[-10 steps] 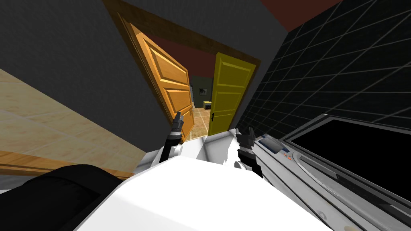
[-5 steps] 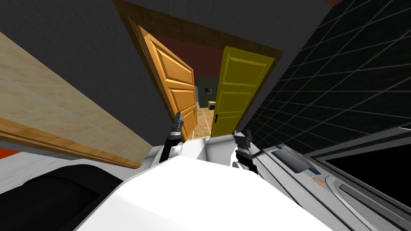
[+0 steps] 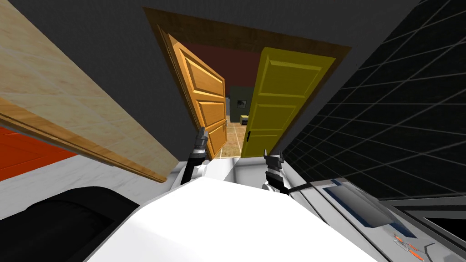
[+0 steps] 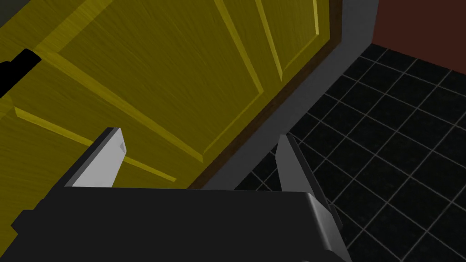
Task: Push the door open
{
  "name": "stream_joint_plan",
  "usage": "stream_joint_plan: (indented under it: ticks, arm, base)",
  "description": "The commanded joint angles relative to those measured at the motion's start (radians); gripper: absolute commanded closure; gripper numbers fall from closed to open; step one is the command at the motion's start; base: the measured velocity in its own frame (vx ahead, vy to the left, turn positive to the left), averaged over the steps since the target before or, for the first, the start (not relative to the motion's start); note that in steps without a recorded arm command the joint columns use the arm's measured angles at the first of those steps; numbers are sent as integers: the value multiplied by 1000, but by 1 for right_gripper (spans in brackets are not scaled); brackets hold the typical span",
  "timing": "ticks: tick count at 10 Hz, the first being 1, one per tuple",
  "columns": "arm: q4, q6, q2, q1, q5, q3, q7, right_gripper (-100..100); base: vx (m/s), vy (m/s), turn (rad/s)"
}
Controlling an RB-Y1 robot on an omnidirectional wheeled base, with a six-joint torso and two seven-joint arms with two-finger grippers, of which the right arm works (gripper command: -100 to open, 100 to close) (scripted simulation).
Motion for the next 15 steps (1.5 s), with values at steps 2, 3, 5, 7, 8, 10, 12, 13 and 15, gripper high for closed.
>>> stream_joint_plan:
  ticks: [2, 3, 5, 7, 8, 10, 12, 13, 15]
  arm:
    - [53, -27, -2, -10, -37, 11, -38, -100]
    - [74, -38, -3, -15, -51, 14, -52, -100]
    - [117, -59, -4, -23, -80, 22, -81, -100]
    - [160, -81, -4, -32, -108, 30, -111, -100]
    - [181, -91, -4, -36, -123, 34, -125, -100]
    - [224, -113, -3, -45, -151, 42, -155, -100]
    - [267, -134, -2, -53, -180, 50, -184, -100]
    - [288, -145, 0, -58, -194, 54, -198, -100]
    - [330, -166, 3, -66, -222, 61, -227, -100]
  base:
    - [62, -84, 201]
    - [66, -62, 236]
    - [86, -73, 206]
    - [69, -82, 199]
    - [48, -84, 208]
    - [52, -83, 216]
    - [58, -91, 184]
    - [58, -73, 224]
    - [46, -99, 212]
